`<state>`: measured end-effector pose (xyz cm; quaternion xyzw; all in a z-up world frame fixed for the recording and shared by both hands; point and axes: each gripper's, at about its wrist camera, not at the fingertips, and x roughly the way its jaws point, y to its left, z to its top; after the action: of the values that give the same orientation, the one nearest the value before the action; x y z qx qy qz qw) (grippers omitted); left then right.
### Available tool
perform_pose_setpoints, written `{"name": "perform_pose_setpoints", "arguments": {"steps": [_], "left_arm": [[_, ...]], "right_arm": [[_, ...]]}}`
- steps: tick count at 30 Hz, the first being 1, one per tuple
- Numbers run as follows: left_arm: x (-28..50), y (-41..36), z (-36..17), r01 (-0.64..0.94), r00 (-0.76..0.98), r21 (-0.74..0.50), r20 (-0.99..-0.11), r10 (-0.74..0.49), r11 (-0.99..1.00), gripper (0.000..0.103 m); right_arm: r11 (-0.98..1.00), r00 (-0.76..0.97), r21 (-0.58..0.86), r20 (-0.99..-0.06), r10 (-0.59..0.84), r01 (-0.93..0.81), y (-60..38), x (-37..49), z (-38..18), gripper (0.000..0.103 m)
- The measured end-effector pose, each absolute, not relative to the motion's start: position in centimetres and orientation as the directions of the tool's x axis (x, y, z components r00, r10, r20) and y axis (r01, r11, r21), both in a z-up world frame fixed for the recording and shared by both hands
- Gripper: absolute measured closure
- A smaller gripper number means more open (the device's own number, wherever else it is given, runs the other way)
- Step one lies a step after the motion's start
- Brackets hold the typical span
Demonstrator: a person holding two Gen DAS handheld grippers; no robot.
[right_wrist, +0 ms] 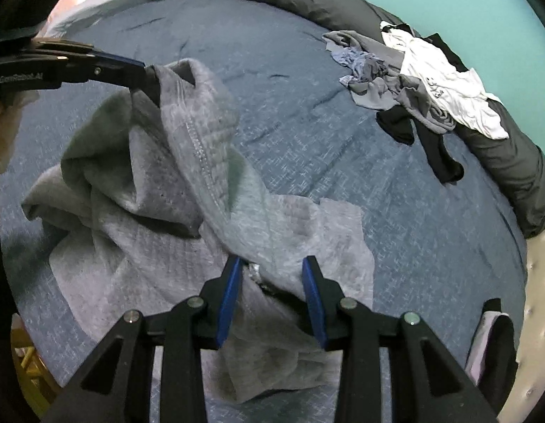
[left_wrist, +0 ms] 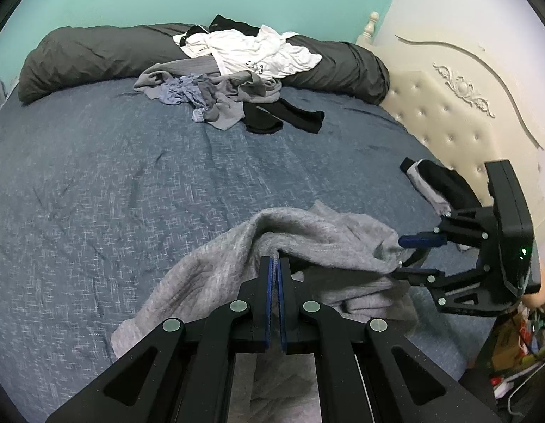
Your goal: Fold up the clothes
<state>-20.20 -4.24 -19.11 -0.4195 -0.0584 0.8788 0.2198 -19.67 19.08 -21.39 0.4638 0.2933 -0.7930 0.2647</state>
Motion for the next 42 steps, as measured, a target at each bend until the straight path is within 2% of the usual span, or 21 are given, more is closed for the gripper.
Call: {"name": "perform_pose_setpoints", "arguments": {"steps": [10, 12, 22, 24, 25, 26, 28, 42], "left_arm": [[-19.2, -4.4, -18.9, -0.362, -0.552, -0.272, -0.709, 0.44, -0.892, 0.1], [-19.2, -4.6, -19.0, -0.356, -0.553, -0.271, -0.71, 0.435, -0.894, 0.1], [-19.2, -3.4, -20.4, -0.322, -0.542, -0.218, -0.756, 0.368, -0.921, 0.099], [-19.3, -2.9, -20.7, -0.323, -0.535, -0.218, -0.761, 0.367, -0.921, 0.095], [-19.4, -2.7, -20.8, -0.324, -0.529, -0.219, -0.765, 0.368, -0.92, 0.086], [-19.3, -2.4, -21.0, -0.326, -0.523, -0.221, -0.768, 0.37, -0.919, 0.071], [-19.2, -1.8, -21.3, -0.332, -0.512, -0.227, -0.772, 0.377, -0.915, 0.061], [-19.0, -0.3, -22.2, -0.343, -0.507, -0.22, -0.775, 0.378, -0.913, 0.06]], "right_arm": [[-0.741, -0.414, -0.185, -0.9, -0.135, 0.645, 18.5, -22.0, -23.7, 0.068], [-0.741, -0.419, -0.192, -0.899, -0.132, 0.644, 18.6, -21.9, -23.9, 0.093], [-0.809, -0.487, -0.116, -0.843, -0.227, 0.577, 21.2, -21.3, -19.3, 0.096], [-0.815, -0.491, -0.101, -0.837, -0.241, 0.571, 21.3, -21.4, -18.2, 0.096], [-0.818, -0.491, -0.091, -0.835, -0.248, 0.567, 21.5, -21.5, -17.8, 0.096], [-0.823, -0.489, -0.079, -0.835, -0.254, 0.562, 21.6, -21.5, -17.3, 0.096], [-0.831, -0.489, -0.069, -0.834, -0.256, 0.552, 22.0, -21.5, -16.7, 0.096], [-0.83, -0.483, -0.034, -0.827, -0.289, 0.556, 23.1, -21.1, -15.6, 0.096]]}}
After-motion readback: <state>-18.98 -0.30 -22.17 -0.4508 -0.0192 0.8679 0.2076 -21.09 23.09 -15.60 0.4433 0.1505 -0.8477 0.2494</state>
